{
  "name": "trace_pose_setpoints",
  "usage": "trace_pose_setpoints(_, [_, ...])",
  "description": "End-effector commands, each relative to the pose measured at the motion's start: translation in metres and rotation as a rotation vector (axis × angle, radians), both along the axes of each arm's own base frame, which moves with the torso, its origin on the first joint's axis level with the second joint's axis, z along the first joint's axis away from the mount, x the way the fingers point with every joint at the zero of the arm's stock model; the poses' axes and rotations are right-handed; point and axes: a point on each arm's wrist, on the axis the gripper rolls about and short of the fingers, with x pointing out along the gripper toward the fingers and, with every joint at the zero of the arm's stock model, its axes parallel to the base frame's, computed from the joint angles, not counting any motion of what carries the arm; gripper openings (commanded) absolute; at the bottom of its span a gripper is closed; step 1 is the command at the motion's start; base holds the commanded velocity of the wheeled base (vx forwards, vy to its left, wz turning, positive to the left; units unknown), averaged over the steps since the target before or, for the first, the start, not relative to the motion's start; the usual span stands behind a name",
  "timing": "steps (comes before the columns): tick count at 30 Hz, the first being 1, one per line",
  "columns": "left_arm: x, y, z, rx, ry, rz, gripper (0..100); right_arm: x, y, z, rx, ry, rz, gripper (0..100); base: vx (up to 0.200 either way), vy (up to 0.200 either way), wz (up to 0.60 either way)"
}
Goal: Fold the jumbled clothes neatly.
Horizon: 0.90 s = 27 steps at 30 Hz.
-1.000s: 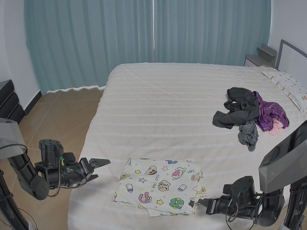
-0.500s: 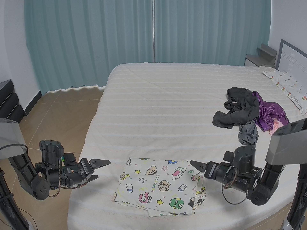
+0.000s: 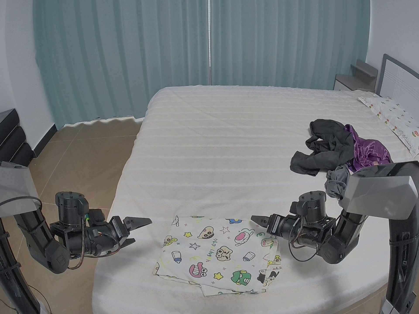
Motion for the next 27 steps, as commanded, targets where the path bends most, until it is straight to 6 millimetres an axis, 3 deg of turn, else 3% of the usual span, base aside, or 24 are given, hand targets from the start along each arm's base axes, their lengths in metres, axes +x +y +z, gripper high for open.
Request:
trace_pose_setpoints(1, [0.0, 0.0, -0.005, 0.001, 0.012, 0.001, 100, -0.002, 0.002, -0.016, -0.014, 0.04, 0.018, 0, 0.0, 0.0, 0.0])
trace_pose_setpoints(24, [0.0, 0.0, -0.008, 0.004, 0.019, 0.0, 100, 0.002, -0.011, -0.013, -0.025, 0.018, -0.052, 0, 0.0, 0.0, 0.0])
trace_pose_setpoints(25, [0.0, 0.0, -0.008, 0.004, 0.019, 0.0, 100, 0.002, -0.011, -0.013, -0.025, 0.019, -0.052, 100, 0.0, 0.0, 0.0])
trace_pose_setpoints(27, [0.0, 0.0, -0.009, 0.005, 0.021, -0.001, 100, 0.002, -0.011, -0.011, -0.023, 0.016, -0.054, 100, 0.0, 0.0, 0.0])
